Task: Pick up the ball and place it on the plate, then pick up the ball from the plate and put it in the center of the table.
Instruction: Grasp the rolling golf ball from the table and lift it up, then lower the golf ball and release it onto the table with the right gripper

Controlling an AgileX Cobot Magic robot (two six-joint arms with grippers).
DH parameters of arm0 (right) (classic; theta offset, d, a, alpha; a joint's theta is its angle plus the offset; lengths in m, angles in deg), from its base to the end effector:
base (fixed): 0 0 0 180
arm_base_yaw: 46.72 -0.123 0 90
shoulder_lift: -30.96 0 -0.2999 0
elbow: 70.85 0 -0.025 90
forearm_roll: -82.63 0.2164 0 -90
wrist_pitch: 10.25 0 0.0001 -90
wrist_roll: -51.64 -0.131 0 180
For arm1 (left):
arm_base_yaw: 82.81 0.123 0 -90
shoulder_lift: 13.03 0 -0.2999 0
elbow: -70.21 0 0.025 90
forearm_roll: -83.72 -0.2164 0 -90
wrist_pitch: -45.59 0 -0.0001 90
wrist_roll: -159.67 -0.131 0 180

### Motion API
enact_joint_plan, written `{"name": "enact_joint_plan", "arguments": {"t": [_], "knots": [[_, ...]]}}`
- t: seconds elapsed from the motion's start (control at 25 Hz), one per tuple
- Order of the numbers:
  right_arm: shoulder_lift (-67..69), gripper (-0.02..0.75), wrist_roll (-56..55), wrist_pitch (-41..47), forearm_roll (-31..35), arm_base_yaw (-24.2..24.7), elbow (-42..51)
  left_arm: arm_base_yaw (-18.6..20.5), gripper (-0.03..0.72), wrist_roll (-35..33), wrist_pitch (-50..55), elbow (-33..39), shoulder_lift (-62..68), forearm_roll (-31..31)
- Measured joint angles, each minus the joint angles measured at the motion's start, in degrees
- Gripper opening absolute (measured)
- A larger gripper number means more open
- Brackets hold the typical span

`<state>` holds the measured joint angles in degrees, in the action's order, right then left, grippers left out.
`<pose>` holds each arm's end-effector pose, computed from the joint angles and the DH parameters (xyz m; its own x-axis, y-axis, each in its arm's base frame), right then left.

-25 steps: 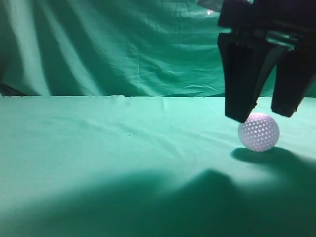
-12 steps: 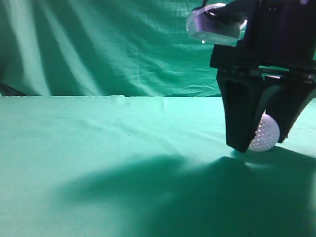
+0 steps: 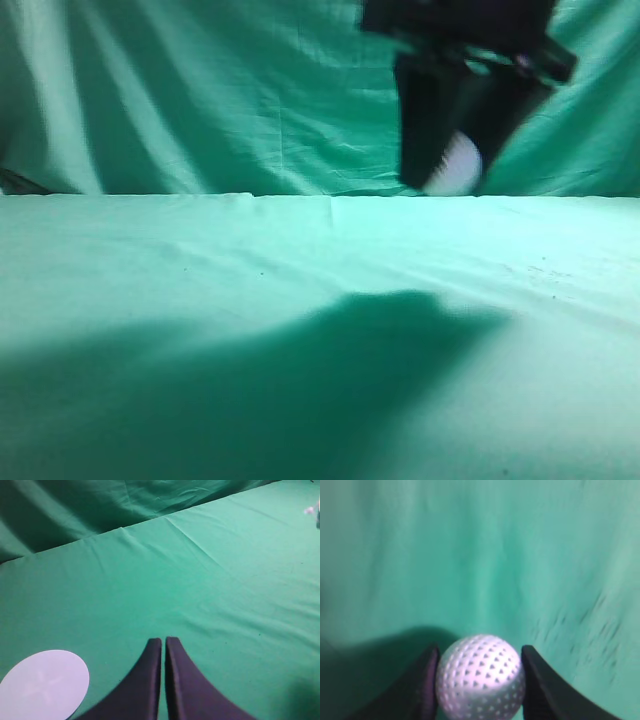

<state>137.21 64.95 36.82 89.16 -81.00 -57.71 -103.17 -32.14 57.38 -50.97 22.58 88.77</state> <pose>0.2546 0.1868 0.1997 -0.7043 -0.6656 -0.2469 -0.6942 0.7184 0.0434 0.0926 -0.0369 0.2692 -0.2158 0.2076 -0.9541 0.3927 0.9131 0.1098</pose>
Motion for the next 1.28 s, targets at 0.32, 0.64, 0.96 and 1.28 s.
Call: {"name": "enact_joint_plan", "arguments": {"t": [0.32,0.64,0.96,1.28], "knots": [[7.7,0.323,0.0,5.75,0.28,0.0,-21.62,0.0,0.0,0.0,-0.13,0.0,0.0,0.0],[24.45,0.323,0.45,9.96,1.57,-6.62,-41.43,0.0,0.0,0.0,-0.13,0.0,0.0,0.0],[35.99,0.323,0.16,10.34,1.62,-9.69,-52.94,0.0,0.0,0.0,-0.13,0.0,0.0,0.0],[37.01,0.323,-0.03,9.26,-2.95,-9.69,-53.69,0.0,0.0,0.0,-0.13,0.0,0.0,0.0]]}}
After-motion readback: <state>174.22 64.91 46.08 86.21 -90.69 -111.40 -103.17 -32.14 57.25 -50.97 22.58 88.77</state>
